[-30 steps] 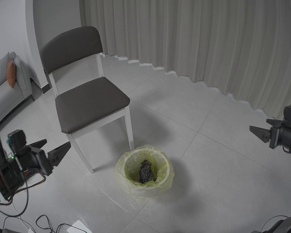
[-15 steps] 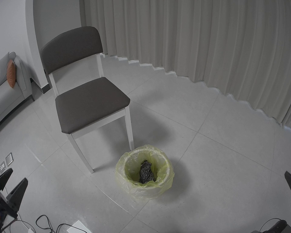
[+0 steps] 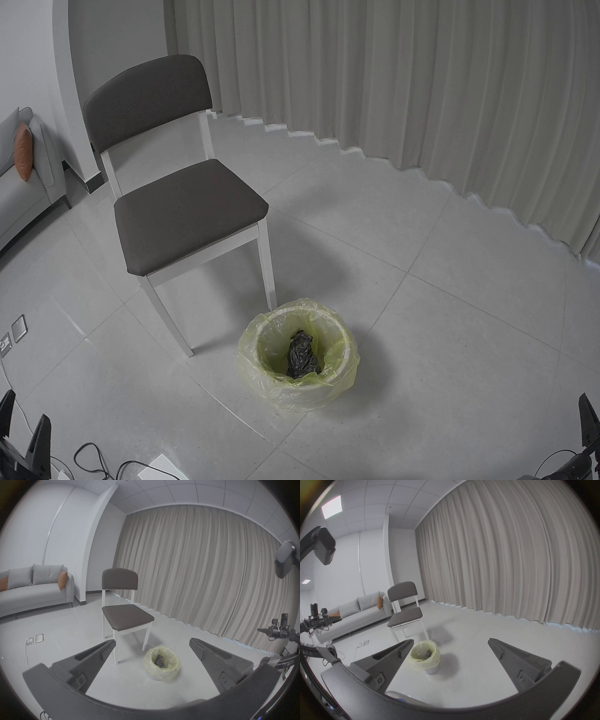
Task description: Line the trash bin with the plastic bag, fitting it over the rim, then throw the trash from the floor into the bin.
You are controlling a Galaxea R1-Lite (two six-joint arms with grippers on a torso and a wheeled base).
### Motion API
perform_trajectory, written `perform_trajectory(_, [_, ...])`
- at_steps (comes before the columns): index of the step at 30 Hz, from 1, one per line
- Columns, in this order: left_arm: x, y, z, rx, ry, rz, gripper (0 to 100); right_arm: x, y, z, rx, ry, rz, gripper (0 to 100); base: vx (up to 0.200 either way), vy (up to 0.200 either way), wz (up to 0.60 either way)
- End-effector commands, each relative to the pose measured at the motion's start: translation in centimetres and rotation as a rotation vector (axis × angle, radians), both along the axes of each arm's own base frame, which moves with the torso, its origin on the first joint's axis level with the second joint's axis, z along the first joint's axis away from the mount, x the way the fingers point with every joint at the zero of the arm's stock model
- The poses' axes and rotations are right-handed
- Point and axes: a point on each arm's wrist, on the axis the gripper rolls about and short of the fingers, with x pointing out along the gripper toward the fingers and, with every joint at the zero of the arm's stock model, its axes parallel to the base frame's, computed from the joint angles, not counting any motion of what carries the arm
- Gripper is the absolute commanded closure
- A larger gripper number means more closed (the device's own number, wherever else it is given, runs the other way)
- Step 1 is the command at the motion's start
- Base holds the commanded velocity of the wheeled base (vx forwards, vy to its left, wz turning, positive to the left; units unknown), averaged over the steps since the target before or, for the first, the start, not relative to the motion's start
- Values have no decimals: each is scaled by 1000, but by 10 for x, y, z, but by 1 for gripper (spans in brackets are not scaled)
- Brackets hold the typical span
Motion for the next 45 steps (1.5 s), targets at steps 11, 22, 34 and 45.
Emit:
perform_trajectory(11, [20,3,-47,89,-1,162,0,13,0,-31,-86,-56,-7,0,0,0,0])
perform_trajectory(22, [20,3,-51,99,38,129,0,13,0,-31,-101,-64,9,0,0,0,0])
perform_trajectory(34, [20,3,-51,97,39,131,0,13,-2,-31,-313,-55,-84,0,0,0,0])
perform_trajectory(45, [20,3,-51,96,37,128,0,14,0,-38,-123,15,17,0,0,0,0])
